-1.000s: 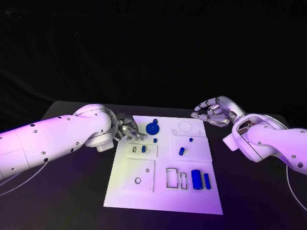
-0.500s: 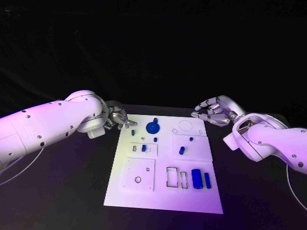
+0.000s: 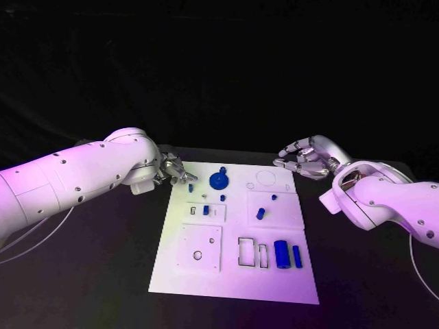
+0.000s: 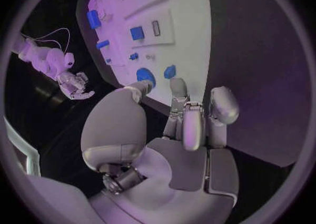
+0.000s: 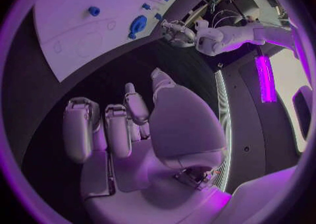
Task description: Assemble the parts on the task board
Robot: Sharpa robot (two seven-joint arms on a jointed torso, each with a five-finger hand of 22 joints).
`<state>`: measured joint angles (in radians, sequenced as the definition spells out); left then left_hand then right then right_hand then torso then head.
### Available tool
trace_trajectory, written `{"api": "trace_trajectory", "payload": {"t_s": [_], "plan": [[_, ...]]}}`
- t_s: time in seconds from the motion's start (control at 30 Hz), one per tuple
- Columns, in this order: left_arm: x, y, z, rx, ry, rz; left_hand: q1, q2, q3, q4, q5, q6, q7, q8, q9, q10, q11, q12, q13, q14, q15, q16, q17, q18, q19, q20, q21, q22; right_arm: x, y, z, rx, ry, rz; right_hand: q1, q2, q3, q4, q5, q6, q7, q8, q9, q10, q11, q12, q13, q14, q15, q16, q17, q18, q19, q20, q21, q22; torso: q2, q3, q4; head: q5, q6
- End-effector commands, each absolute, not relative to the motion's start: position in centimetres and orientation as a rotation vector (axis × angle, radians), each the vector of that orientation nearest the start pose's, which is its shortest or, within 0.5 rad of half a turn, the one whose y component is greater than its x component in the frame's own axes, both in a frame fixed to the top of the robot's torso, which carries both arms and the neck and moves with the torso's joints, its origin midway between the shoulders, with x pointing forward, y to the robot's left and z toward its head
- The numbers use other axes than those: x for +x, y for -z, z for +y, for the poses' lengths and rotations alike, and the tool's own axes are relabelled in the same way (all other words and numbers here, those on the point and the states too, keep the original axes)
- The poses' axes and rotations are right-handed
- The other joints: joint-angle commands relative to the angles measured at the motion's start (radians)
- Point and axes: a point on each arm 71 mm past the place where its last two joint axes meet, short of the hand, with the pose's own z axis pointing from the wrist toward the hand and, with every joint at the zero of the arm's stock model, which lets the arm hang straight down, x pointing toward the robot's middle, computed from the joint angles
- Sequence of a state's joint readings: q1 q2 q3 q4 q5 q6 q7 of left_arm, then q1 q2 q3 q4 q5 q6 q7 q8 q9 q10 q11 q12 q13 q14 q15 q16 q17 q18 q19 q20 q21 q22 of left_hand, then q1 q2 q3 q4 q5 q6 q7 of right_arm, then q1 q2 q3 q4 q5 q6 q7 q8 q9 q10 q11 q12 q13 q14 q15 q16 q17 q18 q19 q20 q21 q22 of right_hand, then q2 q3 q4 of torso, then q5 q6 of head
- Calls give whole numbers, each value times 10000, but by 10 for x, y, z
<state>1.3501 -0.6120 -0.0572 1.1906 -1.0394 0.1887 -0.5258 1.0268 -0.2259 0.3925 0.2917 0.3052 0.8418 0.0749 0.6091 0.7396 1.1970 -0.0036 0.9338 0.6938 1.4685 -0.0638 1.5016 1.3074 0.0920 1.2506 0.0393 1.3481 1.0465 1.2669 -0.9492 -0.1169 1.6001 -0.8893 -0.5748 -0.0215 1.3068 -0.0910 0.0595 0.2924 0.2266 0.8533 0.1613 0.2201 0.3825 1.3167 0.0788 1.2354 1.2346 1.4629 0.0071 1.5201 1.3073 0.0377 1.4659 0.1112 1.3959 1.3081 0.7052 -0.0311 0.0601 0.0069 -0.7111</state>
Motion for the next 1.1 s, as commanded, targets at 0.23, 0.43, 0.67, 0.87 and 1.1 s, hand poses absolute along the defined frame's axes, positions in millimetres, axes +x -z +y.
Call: {"api": "trace_trajectory", "payload": {"t_s": [0.23, 0.43, 0.67, 0.87, 1.1], "plan": [[560, 182, 191, -2068, 3159, 22872, 40, 81, -67, 10, 1, -16, 50, -54, -22, 1, 83, -29, -4, 640, 71, -8, 1131, 144, 39, 73, -23, 26, 477, 168, -243, 4308, -8367, 15526, -112, 12, -53, -14, 31, 1, -27, 61, -13, -24, -47, -10, 2, 765, -72, -40, 1281, 87, 61, -69, -31, 1304, -1, 13, -12, -4, -39], [562, 185, 190, -2147, 3164, 22981, 48, 102, -72, 8, -6, -12, 53, -66, -35, 14, 86, -1, 29, 649, 75, 8, 1164, 140, 54, 78, -14, 49, 477, 168, -242, 4300, -8378, 15528, -102, 24, -55, -20, 58, 0, -27, 65, -14, -23, -48, -7, 3, 765, -73, -41, 1278, 89, 57, -69, -39, 1298, -5, 13, -1, -18, -64], [564, 188, 190, -2166, 3125, 23171, 198, 223, -67, -12, -9, 34, 60, -124, -106, 9, 94, 17, 16, 656, 87, 21, 1182, 139, 73, 102, -8, 71, 478, 168, -242, 4289, -8391, 15532, -102, 24, -55, -20, 58, 0, -27, 65, -14, -23, -48, -7, 3, 765, -73, -41, 1278, 89, 57, -69, -39, 1298, -9, 17, 11, -16, -102], [565, 189, 191, -2217, 3078, 23254, 366, 304, -57, -23, -4, 74, 67, -168, -164, -5, 99, 25, 0, 657, 94, 27, 1187, 138, 84, 117, -6, 85, 478, 168, -242, 4287, -8396, 15529, -94, 36, -57, -22, 83, 0, -28, 69, -15, -21, -49, -4, 3, 764, -74, -43, 1275, 90, 56, -70, -43, 1297, -19, 15, 0, -9, -121], [565, 191, 189, -2271, 3117, 23310, 713, 495, 10, -35, 7, 147, 62, -223, -248, -6, 96, 67, 3, 659, 95, 36, 1198, 137, 96, 129, -4, 103, 478, 168, -241, 4283, -8402, 15529, -87, 47, -56, -23, 97, 0, -29, 72, -16, -24, -50, -7, -1, 763, -74, -46, 1268, 91, 55, -70, -47, 1295, -18, 22, -3, -6, -137]]}}
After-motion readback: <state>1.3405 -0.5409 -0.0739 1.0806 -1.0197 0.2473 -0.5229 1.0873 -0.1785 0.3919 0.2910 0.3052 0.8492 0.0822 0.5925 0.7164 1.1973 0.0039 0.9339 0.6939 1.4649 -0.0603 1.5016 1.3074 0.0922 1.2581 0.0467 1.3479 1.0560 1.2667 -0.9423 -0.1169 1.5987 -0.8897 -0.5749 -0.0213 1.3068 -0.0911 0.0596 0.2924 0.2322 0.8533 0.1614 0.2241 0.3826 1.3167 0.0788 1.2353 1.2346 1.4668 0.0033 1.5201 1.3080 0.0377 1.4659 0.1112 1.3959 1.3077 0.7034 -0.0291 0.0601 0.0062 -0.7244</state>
